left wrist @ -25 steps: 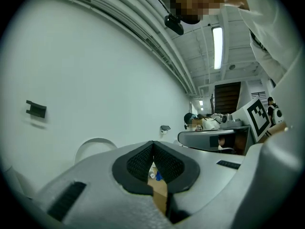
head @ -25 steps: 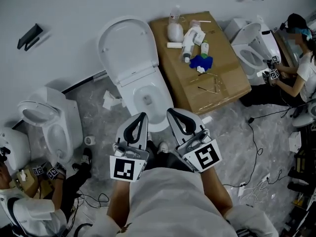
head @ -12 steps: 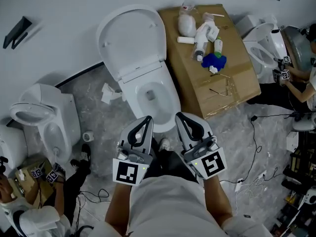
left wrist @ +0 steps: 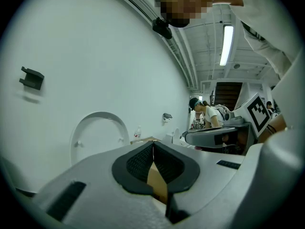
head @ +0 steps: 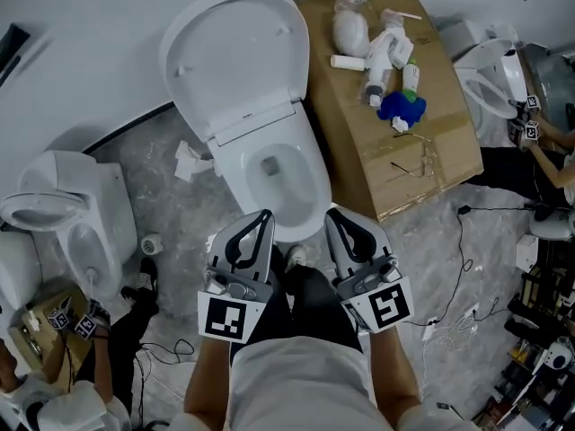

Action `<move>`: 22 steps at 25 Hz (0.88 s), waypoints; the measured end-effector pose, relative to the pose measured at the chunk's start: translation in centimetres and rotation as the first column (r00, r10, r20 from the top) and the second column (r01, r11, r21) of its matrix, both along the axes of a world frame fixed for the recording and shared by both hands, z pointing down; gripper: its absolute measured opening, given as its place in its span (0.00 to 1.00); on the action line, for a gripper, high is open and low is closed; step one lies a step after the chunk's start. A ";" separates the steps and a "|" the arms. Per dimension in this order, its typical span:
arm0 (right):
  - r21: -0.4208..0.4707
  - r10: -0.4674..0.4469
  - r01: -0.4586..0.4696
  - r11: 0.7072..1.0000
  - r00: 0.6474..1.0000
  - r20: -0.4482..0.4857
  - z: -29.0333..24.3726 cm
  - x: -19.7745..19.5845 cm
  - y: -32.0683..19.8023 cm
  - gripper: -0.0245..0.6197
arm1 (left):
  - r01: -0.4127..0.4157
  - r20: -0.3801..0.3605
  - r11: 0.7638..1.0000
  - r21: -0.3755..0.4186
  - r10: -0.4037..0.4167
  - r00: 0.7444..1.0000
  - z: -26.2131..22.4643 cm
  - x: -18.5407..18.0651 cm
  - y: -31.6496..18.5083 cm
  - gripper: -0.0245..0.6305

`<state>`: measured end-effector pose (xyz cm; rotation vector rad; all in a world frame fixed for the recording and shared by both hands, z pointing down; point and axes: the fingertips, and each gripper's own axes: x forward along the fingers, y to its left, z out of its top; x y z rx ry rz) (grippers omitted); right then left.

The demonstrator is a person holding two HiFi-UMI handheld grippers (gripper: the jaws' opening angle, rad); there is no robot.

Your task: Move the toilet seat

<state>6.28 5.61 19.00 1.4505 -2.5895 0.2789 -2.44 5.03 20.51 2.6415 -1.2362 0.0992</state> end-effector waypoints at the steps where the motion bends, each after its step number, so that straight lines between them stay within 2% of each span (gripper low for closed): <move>1: -0.009 0.001 -0.001 1.000 1.000 -0.007 0.7 0.1 -0.1 0.06 | 0.001 0.002 1.000 -0.008 -0.001 1.000 0.6 0.0 -0.2 0.05; 10: -0.075 0.035 -0.036 0.997 0.999 -0.020 6.4 1.0 -0.7 0.06 | -0.018 0.005 0.996 -0.085 0.018 1.000 6.6 -0.4 -0.5 0.06; 22: -0.162 0.041 -0.045 0.986 0.999 -0.029 14.8 2.6 -0.4 0.06 | 0.025 0.052 0.989 -0.144 -0.017 0.999 14.7 -0.6 -0.8 0.06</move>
